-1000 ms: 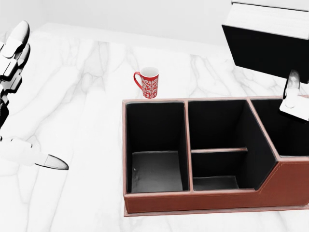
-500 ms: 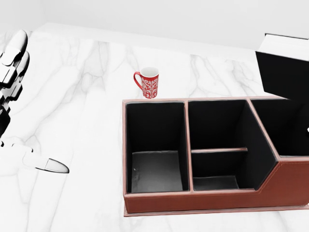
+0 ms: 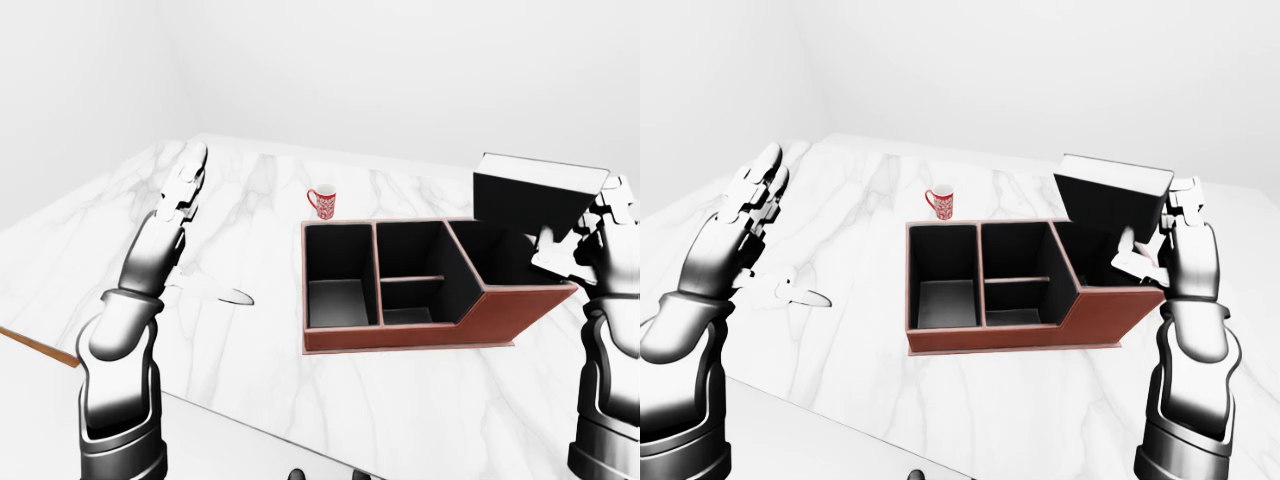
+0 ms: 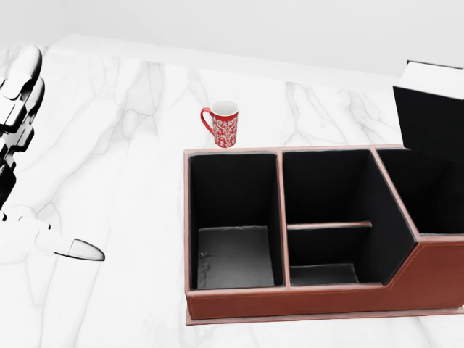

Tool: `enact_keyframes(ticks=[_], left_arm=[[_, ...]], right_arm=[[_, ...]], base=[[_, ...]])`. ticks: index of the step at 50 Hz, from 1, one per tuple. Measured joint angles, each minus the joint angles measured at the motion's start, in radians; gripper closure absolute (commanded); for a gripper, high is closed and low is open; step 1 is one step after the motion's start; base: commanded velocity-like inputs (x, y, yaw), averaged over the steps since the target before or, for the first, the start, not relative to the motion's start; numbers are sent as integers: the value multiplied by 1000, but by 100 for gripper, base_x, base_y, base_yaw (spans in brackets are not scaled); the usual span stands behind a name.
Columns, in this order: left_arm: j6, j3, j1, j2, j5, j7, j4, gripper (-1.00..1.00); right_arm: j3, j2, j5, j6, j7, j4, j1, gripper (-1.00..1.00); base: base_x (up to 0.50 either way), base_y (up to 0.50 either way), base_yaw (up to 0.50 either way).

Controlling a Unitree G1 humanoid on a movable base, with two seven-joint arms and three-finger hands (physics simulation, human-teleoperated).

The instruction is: Pick up the book and place it in the right compartment of the caddy.

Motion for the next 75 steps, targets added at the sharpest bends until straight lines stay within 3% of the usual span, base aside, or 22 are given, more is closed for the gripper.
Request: enact_keyframes(ticks=[41, 75], left_arm=[[0, -5, 4, -5, 14, -7, -8, -100], [0, -8, 9, -9, 17, -8, 9, -100]], right_arm=[[-15, -2, 6, 0, -3, 21, 10, 100], [34, -24, -11, 0, -24, 139, -35, 100]], base=[[0, 0, 0], [0, 0, 0]])
